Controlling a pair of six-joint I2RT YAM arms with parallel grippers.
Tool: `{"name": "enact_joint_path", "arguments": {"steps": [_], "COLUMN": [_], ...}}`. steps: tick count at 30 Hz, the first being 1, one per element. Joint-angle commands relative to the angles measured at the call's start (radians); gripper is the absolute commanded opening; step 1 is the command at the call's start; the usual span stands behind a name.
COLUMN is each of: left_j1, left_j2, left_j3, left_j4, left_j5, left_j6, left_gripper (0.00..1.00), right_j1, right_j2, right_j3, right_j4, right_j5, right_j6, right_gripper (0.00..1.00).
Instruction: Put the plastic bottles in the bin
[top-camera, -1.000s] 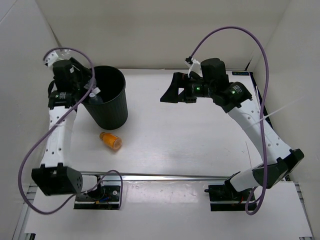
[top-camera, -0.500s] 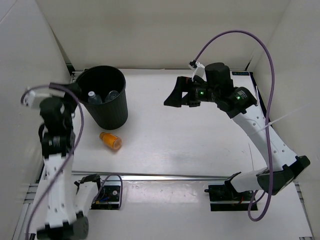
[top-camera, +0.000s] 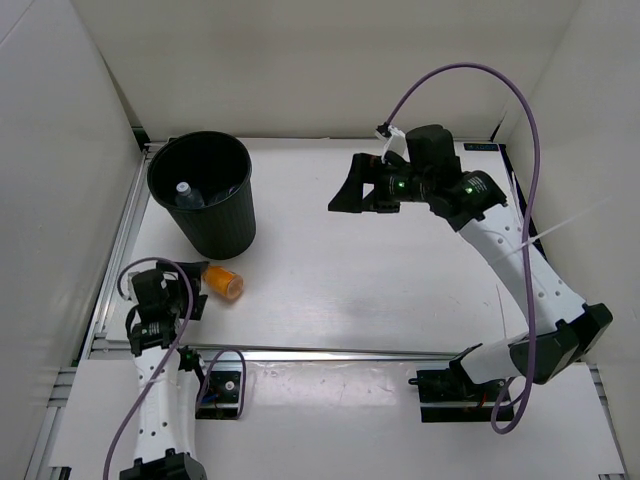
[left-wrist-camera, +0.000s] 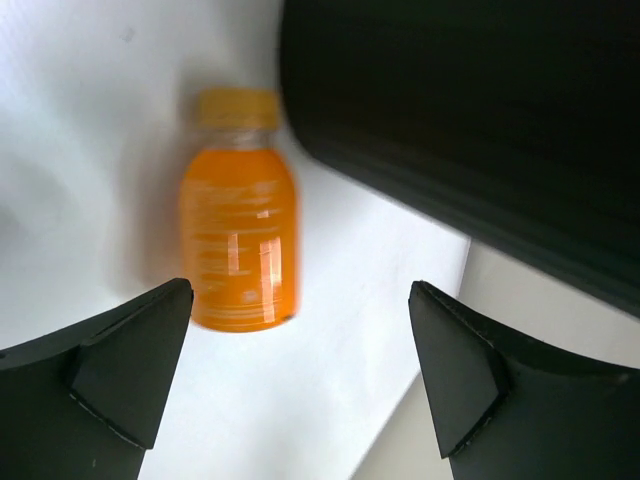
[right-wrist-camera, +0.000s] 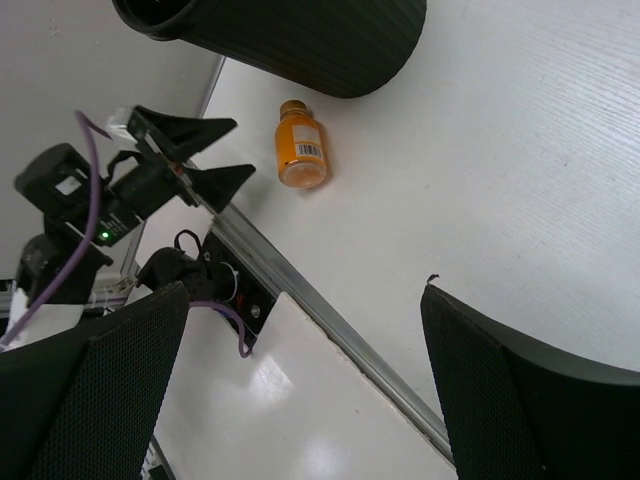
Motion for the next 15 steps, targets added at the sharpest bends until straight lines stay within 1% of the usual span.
{"name": "enact_joint_path", "arguments": {"steps": [1,2,3,5,7,11,15], "left_j1": [0.029,0.038,0.038,0.038,0.038,0.047,0.047], "left_j2": [-0.065,-0.065,-0.065,-0.065,-0.044,0.022,0.093], "left_j3": [-0.102,-0.127,-0.168,-0.21,-0.231,-0.232,-0.232], "left_j4": [0.105,0.123,0.178,0.245,0.268,0.279,0.318], "left_j5": [0.156,0.165,0.182,0.242,0.242,0.242,0.218], "left_j6": [-0.014,0.0,0.009,0.009,0.035,0.101,0.126], "left_gripper": [1.0,1.0,1.0,1.0,1.0,1.0,1.0], "right_j1": [-0.019,-0.019,-0.031,-0.044,-0.053,-0.073,-0.082], "right_j2": [0.004,0.004,0.004,0.004,0.004,-0.006,-0.006], "right_j3": [0.017,0.017,0.017,0.008,-0.001,-0.023,-0.032], "right_j4": [0.013,0.013,0.013,0.013,0.013,0.013,0.013], "right_j5": [-0.031,-0.031,-0.045,-0.056,-0.065,-0.083,-0.092], "right_j6": [-0.035,-0.035,-0.035,-0.046,-0.057,-0.057,-0.057], "right_gripper": [1.0,1.0,1.0,1.0,1.0,1.0,1.0]}}
